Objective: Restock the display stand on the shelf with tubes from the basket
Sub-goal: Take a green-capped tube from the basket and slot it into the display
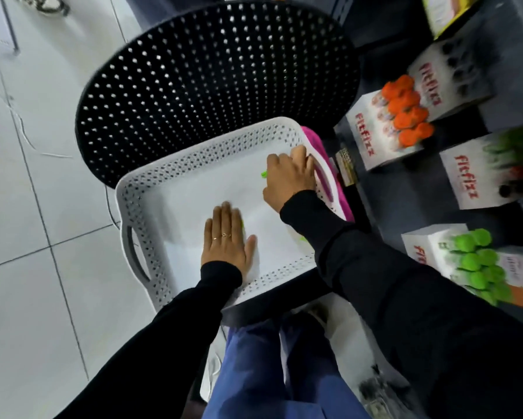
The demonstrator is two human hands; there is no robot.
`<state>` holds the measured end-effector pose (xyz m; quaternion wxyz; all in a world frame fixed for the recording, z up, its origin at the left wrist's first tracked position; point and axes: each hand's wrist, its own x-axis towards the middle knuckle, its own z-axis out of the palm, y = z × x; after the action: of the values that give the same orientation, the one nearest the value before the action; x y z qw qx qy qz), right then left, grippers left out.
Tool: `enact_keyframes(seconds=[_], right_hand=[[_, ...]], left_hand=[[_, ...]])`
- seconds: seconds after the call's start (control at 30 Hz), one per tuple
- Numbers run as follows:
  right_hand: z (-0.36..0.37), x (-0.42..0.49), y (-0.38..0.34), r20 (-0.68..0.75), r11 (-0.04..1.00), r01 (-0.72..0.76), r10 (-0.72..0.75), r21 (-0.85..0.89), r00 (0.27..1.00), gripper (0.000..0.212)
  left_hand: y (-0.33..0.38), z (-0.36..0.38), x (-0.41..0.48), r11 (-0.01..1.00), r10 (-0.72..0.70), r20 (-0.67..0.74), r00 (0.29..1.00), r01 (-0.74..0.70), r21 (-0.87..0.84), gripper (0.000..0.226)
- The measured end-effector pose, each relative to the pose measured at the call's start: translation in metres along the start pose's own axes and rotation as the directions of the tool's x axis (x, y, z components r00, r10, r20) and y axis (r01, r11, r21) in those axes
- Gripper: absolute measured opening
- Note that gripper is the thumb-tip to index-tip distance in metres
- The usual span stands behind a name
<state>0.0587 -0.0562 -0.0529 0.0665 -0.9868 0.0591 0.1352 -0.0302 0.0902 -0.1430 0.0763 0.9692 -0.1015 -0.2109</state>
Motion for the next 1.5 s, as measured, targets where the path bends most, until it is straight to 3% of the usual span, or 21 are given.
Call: enact_keyframes(seconds=[0.1, 0.2, 0.3, 0.37, 0.53, 0.63, 0.73, 0.83, 0.9, 0.97, 1.2, 1.33, 1.5], right_hand=[[-0.03, -0.014, 0.009, 0.06, 0.991, -0.031, 0.024, 0.13, 0.998, 0.027], [-0.061, -0.031, 0.024, 0.156, 0.995, -0.032, 0.017, 0.097, 0.988, 0.007], [-0.099, -0.057, 0.046, 0.243, 0.997, -0.037, 0.019, 0.07, 0.97, 0.036], [-0.129, -0.078, 0.063, 0.244, 0.997, -0.017, -0.003, 0.081, 0.97, 0.017], [-0.213, -0.146, 0.111, 0.11, 0.979, -0.03, 0.008, 0.199, 0.994, 0.018], [-0.252, -0.187, 0.14, -0.081, 0.976, -0.107, 0.124, 0.192, 0.989, 0.022], [-0.282, -0.231, 0.167, -0.263, 0.965, -0.217, 0.249, 0.145, 0.932, 0.027], [-0.305, -0.271, 0.188, -0.332, 0.94, -0.314, 0.341, 0.132, 0.88, 0.036], [-0.314, -0.294, 0.197, -0.324, 0.922, -0.358, 0.387, 0.148, 0.863, 0.026], [-0.32, -0.313, 0.202, -0.319, 0.911, -0.39, 0.413, 0.135, 0.853, 0.011], [-0.32, -0.36, 0.216, -0.223, 0.884, -0.429, 0.464, 0.187, 0.857, 0.024], [-0.316, -0.364, 0.223, -0.254, 0.866, -0.462, 0.499, 0.193, 0.829, 0.009], [-0.311, -0.363, 0.231, -0.346, 0.852, -0.46, 0.523, 0.25, 0.779, 0.01]], left_hand=[[0.004, -0.007, -0.003, 1.0, 0.016, 0.023, 1.0, -0.016, -0.009, 0.068], [0.006, -0.015, -0.004, 1.0, -0.015, 0.065, 0.998, 0.016, -0.012, 0.069], [0.018, -0.028, -0.003, 0.998, -0.049, 0.109, 0.993, 0.054, -0.041, 0.069], [0.032, -0.04, -0.005, 0.996, -0.044, 0.118, 0.992, 0.053, -0.072, 0.065], [0.109, -0.094, -0.002, 0.977, 0.195, -0.09, 0.977, -0.202, -0.069, 0.061], [0.181, -0.14, -0.003, 0.871, 0.463, -0.241, 0.853, -0.488, -0.052, 0.065], [0.254, -0.174, -0.014, 0.713, 0.669, -0.35, 0.656, -0.7, 0.052, 0.057], [0.31, -0.186, -0.028, 0.629, 0.75, -0.335, 0.57, -0.771, 0.1, 0.056], [0.337, -0.183, -0.037, 0.595, 0.782, -0.317, 0.537, -0.794, 0.124, 0.057], [0.354, -0.177, -0.047, 0.579, 0.8, -0.279, 0.531, -0.805, 0.129, 0.057], [0.373, -0.16, -0.058, 0.592, 0.804, -0.181, 0.566, -0.792, 0.151, 0.06], [0.379, -0.161, -0.057, 0.622, 0.782, -0.174, 0.598, -0.763, 0.177, 0.064], [0.379, -0.155, -0.057, 0.645, 0.764, -0.183, 0.619, -0.743, 0.179, 0.066]])
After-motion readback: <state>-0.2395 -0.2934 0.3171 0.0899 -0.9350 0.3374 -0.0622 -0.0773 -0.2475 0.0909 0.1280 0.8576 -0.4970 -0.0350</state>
